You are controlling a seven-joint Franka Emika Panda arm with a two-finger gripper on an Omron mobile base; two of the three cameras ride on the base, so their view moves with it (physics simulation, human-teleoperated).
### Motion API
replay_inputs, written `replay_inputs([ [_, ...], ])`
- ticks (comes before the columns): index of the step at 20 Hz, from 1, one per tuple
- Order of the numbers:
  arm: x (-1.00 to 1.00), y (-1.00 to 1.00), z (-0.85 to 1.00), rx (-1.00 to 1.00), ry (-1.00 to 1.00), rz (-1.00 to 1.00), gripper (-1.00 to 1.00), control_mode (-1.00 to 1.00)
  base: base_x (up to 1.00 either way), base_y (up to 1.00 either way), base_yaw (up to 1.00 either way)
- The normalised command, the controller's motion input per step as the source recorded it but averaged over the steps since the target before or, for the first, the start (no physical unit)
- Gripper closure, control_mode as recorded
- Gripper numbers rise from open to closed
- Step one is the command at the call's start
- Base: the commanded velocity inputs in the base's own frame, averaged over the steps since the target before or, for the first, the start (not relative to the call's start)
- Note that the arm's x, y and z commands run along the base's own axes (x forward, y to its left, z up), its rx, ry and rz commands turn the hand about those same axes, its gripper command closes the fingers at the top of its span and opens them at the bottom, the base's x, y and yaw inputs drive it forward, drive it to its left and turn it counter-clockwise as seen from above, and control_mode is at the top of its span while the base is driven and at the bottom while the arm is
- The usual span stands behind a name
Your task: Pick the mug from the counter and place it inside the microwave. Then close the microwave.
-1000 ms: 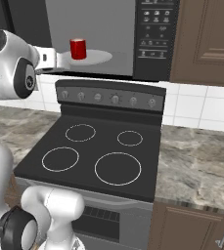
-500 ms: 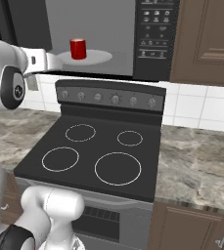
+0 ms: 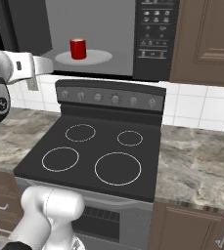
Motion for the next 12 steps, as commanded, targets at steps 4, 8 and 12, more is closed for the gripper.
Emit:
replay_inputs([
  [4, -0.47, -0.06, 0.09, 0.0, 0.0, -0.06, -1.0, -1.0, 0.0, 0.0, 0.0],
  [8, -0.63, 0.0, 0.17, 0.0, -0.01, -0.04, -1.0, -1.0, 0.0, 0.0, 0.0],
  [12, -0.69, 0.0, 0.1, 0.0, -0.06, -0.01, -1.0, -1.0, 0.0, 0.0, 0.0],
])
